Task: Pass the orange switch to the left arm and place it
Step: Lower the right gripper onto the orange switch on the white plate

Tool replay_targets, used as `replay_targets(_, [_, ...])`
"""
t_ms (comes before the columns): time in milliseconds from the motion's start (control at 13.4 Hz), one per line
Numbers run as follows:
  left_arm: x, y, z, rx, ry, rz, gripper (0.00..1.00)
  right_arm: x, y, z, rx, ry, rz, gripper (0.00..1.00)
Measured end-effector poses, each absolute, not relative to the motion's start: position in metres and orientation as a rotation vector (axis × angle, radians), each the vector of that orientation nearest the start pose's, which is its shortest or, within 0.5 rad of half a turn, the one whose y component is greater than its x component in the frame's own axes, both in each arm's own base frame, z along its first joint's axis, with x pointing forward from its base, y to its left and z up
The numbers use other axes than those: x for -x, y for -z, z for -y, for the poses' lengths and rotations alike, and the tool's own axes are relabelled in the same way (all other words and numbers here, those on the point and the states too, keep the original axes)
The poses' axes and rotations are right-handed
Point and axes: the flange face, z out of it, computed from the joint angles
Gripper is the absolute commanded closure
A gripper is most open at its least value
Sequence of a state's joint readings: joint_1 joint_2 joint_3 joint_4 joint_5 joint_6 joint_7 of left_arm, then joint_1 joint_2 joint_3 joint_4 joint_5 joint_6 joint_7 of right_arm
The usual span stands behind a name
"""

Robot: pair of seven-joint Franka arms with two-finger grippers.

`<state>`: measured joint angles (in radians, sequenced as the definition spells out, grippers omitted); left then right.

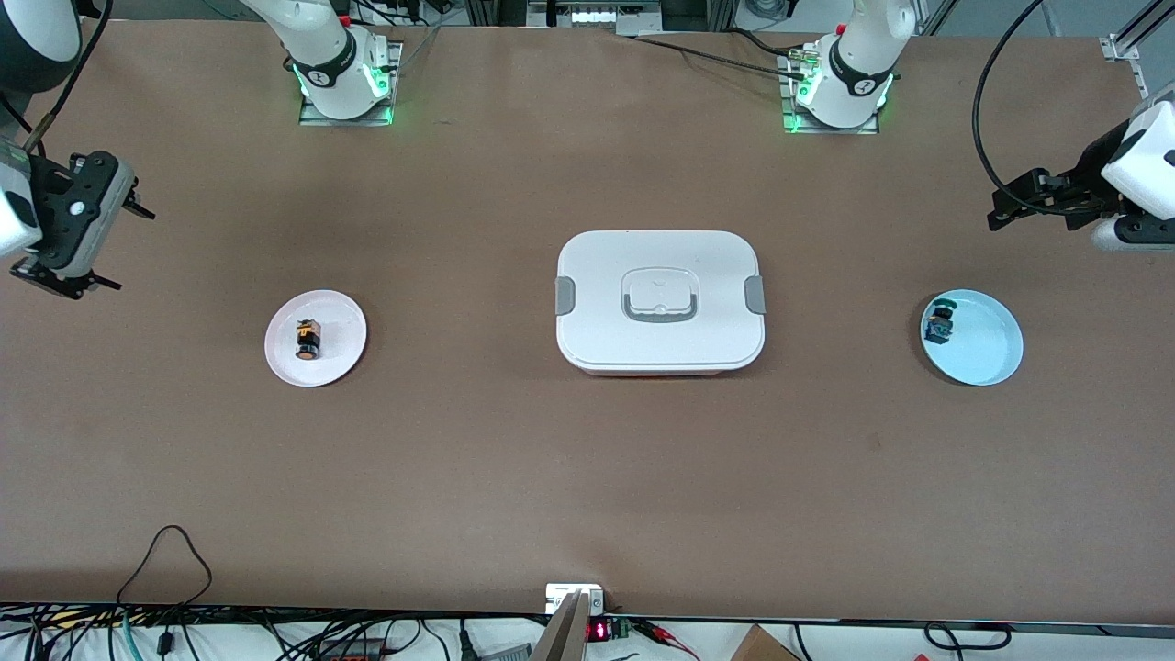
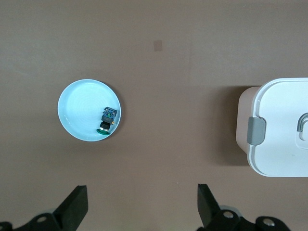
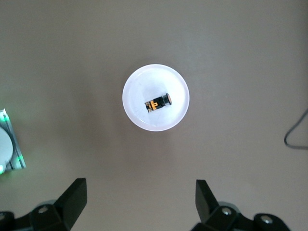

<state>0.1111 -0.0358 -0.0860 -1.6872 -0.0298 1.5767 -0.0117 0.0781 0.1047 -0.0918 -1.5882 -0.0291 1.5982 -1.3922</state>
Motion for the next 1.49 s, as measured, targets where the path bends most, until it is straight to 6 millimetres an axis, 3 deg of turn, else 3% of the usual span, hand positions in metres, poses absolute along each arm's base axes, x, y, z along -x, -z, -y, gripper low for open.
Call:
replay_targets(598, [-0.541, -0.586, -0.018, 3.166, -0.128, 0.086, 0.0, -0.605, -0.474, -0.007, 2.16, -0.251, 2.113, 0.0])
replay_targets(822, [-0.542, -0.586, -0.019, 3.166, -0.129, 0.087, 0.0, -0.607, -0.409, -0.011, 2.134, -0.213, 2.166, 0.0])
replay_targets(1121, [-0.542, -0.586, -0.018, 3.166, -0.13, 0.084, 0.0, -0.593, -0.324, -0.015, 2.126, -0.186, 2.203, 0.0])
replay_targets(1495, [-0.542, -0.586, -0.013, 3.166, -0.13, 0.07, 0.0, -0.571, -0.264, -0.014, 2.149, -0.121, 2.244, 0.0])
